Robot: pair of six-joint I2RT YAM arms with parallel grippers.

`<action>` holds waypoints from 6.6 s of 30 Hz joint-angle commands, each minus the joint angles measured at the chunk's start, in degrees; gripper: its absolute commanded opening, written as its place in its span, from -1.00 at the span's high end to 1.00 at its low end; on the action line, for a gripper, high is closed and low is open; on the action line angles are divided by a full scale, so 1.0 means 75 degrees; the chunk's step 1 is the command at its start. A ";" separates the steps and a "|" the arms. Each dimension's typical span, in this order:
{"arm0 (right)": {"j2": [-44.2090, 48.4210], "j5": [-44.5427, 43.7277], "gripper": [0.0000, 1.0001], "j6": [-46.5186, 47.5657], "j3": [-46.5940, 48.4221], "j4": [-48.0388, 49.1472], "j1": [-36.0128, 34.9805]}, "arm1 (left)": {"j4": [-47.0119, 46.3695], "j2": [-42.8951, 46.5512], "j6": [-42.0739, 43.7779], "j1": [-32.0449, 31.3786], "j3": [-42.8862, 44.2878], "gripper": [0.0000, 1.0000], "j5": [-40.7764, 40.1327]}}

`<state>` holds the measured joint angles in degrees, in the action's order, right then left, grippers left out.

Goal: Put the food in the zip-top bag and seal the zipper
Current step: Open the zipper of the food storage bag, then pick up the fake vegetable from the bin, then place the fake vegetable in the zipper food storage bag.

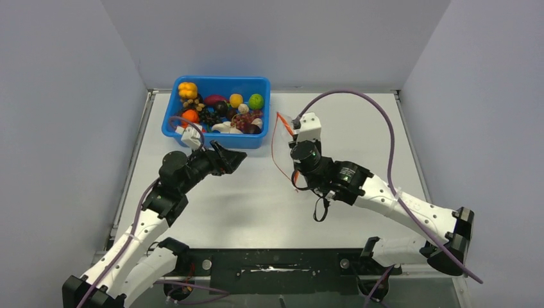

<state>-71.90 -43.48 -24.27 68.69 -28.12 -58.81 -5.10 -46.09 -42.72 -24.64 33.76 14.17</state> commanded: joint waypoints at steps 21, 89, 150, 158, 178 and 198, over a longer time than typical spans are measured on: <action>0.0945 0.3085 1.00 -0.0026 -0.2102 0.2379 0.1242 | 0.2441 -0.3358 0.3969 0.2288 0.3774 -0.33 -0.2058; 0.1204 0.3491 1.00 -0.0303 -0.1854 0.2437 0.1676 | -0.0020 -1.1269 0.4745 0.3839 1.0220 -0.24 -0.1796; 0.1359 0.2753 1.00 -0.0589 -0.2299 0.3207 0.1805 | 0.0564 -0.2253 0.1845 0.1973 0.3372 0.59 0.1263; 0.0986 0.2997 1.00 -0.0780 -0.2212 0.3222 0.1812 | -0.0784 -0.1169 0.0390 0.1968 0.1847 0.60 0.2817; 0.0709 0.3976 1.00 -0.1205 -0.2057 0.4098 0.1697 | -0.5359 -0.2236 -0.3151 0.1005 0.0322 0.67 0.3734; 0.0744 0.4266 1.00 -0.0664 -0.2069 0.4649 0.1034 | -0.2449 -0.2426 -0.1137 0.0570 0.0490 0.70 0.2221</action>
<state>-67.18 -13.28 -29.98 51.09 0.21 -49.91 -31.42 -67.07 -58.63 -19.70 33.89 36.23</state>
